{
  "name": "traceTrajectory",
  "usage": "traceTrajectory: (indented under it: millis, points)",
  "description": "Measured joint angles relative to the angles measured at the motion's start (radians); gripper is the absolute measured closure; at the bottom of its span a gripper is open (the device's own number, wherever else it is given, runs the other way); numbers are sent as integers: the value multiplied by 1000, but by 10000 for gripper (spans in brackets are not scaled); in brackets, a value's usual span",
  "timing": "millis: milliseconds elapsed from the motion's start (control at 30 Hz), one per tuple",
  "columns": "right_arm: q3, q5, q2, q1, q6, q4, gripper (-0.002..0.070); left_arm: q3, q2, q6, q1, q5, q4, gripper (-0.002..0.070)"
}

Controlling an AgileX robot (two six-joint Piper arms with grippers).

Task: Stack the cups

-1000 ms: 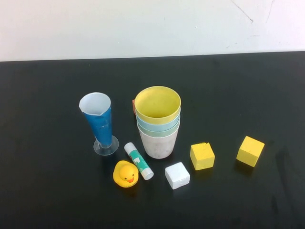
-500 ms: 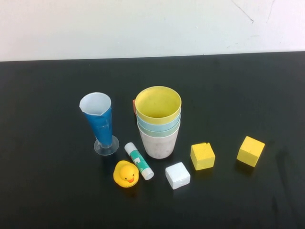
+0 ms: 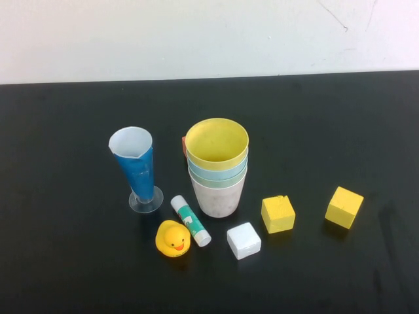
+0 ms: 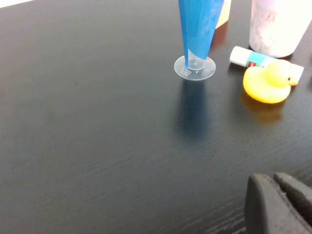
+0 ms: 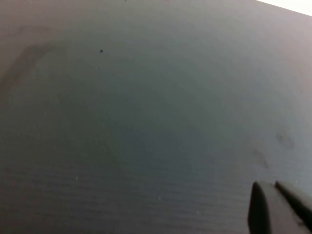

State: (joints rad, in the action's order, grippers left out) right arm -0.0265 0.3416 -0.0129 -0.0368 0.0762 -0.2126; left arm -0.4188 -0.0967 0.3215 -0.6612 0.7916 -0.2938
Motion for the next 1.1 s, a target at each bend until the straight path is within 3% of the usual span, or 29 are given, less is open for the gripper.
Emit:
traceTrajectory:
  millis: [500,633,967,1100]
  points:
    - [0,2,0,0,0,-2,678,2,0,-5,20,-8,4,676]
    - [0,2,0,0,0,-2,678,52,0,-70,118,-101,23,676]
    - [0,2,0,0,0,-4,678,338,0,-105,459,-526,119,676]
    - [0,2,0,0,0,-4,678,428,2,-109,565,-585,135,677]
